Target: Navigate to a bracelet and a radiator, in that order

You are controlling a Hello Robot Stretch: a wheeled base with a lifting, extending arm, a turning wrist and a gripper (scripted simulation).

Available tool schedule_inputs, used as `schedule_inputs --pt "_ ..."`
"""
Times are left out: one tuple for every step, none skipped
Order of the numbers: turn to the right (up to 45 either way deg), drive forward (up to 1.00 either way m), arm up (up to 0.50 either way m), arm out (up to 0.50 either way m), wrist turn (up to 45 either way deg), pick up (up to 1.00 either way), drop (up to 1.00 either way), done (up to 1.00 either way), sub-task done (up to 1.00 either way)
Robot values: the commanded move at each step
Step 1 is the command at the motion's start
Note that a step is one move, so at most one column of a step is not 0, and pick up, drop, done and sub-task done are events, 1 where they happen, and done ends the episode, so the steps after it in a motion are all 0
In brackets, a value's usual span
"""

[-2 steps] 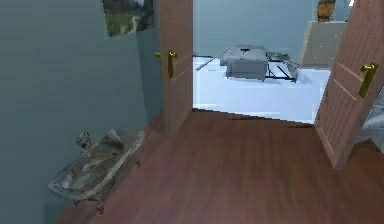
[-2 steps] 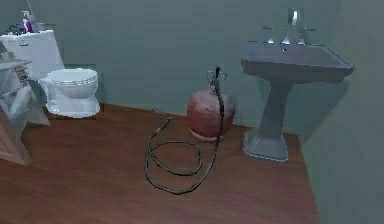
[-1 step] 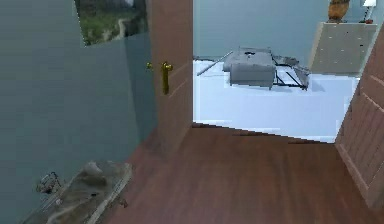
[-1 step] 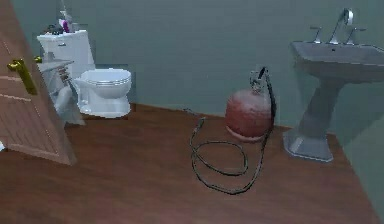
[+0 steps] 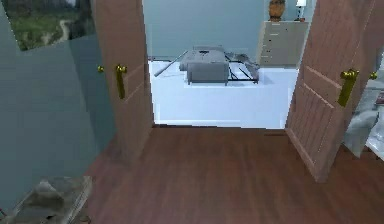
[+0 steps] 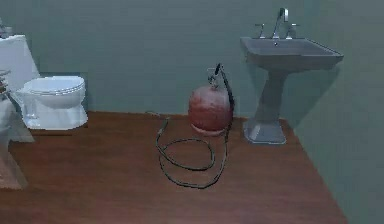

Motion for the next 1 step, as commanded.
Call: schedule_inputs --pt "0.0 1.00 0.00 0.00 0.0 0.00 0.00 0.00 0.00"
